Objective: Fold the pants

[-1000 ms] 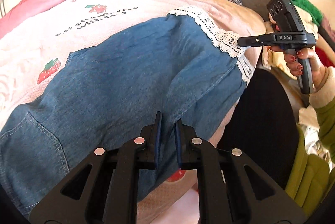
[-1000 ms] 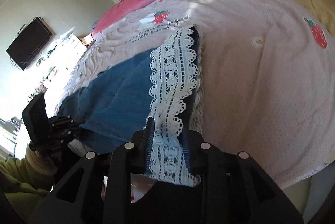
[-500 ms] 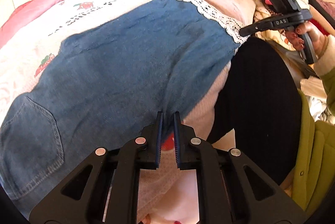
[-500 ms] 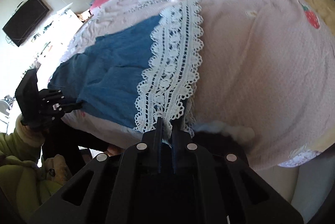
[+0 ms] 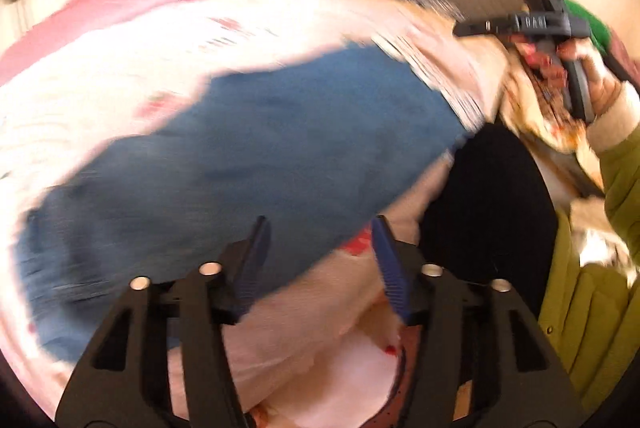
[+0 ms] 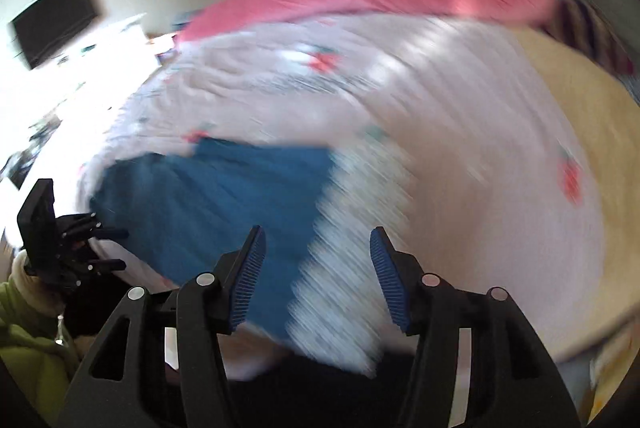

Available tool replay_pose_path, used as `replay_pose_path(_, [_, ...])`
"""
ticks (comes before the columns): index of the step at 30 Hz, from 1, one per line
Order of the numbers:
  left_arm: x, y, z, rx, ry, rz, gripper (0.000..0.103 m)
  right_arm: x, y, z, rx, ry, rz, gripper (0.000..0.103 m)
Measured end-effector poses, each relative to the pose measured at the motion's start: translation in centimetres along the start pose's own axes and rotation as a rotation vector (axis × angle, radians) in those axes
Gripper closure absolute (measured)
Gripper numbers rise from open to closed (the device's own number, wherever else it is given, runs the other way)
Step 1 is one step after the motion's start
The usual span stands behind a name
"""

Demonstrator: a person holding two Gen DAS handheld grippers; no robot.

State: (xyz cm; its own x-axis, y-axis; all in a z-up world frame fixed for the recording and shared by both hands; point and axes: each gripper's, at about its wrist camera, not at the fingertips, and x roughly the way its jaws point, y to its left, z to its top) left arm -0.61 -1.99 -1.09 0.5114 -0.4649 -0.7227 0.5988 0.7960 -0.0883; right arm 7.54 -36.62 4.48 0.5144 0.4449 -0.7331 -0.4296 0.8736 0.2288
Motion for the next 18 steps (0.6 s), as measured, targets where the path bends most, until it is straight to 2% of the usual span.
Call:
replay_pose_path(1, [-1.0, 1.0, 0.1, -0.026, -0.024, 0.040, 0.045, 1.6, 1.5, 1.3, -0.040, 0.016, 0.034, 0.049])
replay_pose_path(2, [-2.3, 2.7, 0.1, -0.066, -0.053, 0.094, 0.035, 3.3, 2.9, 2.5, -0.079, 0.030, 0.065, 0.049])
replay_pose_path(5, [-4.4, 6.6, 0.1, -0.158, -0.083, 0.205, 0.030, 8.9, 7.2, 6.0, -0.158, 0.099, 0.154, 0.048])
replay_pose_path(6, [-5.1, 8.4, 0.0, -0.197, -0.089, 0.239, 0.026, 11.3, 8.5, 7.2, -0.177, 0.128, 0.180, 0.048])
replay_pose_path(7, [-5.4, 9.6, -0.2, -0.225, -0.095, 0.253, 0.023, 12.6, 9.1, 8.0, -0.184, 0.145, 0.185, 0.048])
replay_pose_path(9, [-5.5, 12.1, -0.6, -0.289, -0.090, 0.254, 0.021, 16.2, 10.1, 9.5, -0.191, 0.201, 0.182, 0.048])
replay_pose_path(13, [-4.2, 16.2, -1.6, -0.413, -0.033, 0.269, 0.021, 20.5, 10.8, 10.6, -0.167, 0.303, 0.189, 0.048])
replay_pose_path(15, [-3.2, 17.5, -2.1, -0.473, 0.001, 0.222, 0.021, 21.7, 10.9, 10.6, -0.159, 0.341, 0.184, 0.049])
replay_pose_path(16, [-2.7, 17.8, -2.4, -0.494, 0.014, 0.191, 0.022, 22.0, 10.8, 10.6, -0.155, 0.353, 0.184, 0.052])
replay_pose_path(17, [-2.1, 17.8, -2.5, -0.504, 0.026, 0.174, 0.028, 22.5, 10.7, 10.5, -0.147, 0.371, 0.189, 0.058])
replay_pose_path(18, [-1.6, 17.9, -2.9, -0.513, 0.047, 0.159, 0.044, 23.0, 10.5, 10.4, -0.135, 0.392, 0.201, 0.080])
